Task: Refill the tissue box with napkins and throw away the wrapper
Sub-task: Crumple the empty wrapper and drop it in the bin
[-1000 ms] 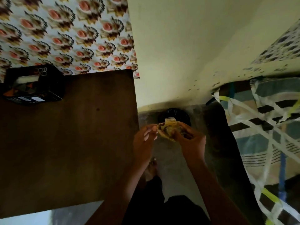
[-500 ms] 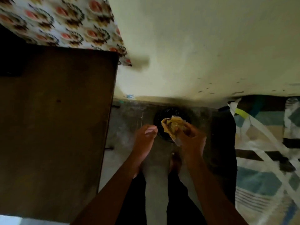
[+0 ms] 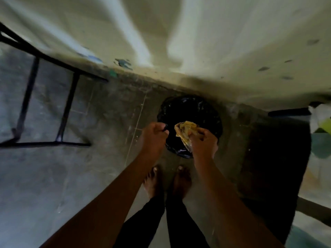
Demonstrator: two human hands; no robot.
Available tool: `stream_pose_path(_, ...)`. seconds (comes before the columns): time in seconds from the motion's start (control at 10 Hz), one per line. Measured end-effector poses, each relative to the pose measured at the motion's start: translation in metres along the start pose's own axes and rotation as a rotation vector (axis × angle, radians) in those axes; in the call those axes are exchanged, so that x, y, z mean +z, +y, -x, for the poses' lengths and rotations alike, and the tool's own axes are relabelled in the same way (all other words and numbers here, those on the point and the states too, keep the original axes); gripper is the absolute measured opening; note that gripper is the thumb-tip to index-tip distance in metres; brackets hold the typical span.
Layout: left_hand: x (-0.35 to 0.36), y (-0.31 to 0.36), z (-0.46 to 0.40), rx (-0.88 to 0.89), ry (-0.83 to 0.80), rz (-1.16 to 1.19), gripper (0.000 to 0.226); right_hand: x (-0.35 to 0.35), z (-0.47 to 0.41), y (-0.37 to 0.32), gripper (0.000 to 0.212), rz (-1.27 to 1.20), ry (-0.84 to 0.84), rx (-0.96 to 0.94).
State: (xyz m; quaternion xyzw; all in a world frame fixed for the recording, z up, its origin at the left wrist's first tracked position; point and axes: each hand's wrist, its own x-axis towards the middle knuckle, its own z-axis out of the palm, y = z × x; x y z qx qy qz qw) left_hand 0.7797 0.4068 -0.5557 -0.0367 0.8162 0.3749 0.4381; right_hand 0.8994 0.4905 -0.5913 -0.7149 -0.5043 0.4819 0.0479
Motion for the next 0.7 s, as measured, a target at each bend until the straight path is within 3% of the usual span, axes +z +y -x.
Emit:
stream_pose_path(0.1,0.013,-0.035,-0.036,0.079,0.094,-0.192,0.04,0.032,-0.036,0.029,0.032,0.024,-0.015,0.021)
stream_pose_path(0.3,0.022,-0.077,-0.072,0.237,0.034,-0.329,0.059,0.071,-0.08,0.046,0.041,0.032,-0.016,-0.032)
stream_pose_path(0.5,0.02,-0.07,-0.053,0.298,0.026,-0.276,0.057,0.052,-0.064,0.036,0.052,0.128,-0.038,-0.138)
stream_pose_path(0.7,-0.003,-0.031,0.005,0.252,0.056,-0.224,0.041,-0.011,0.0,0.003,0.029,-0.041,-0.137,-0.093)
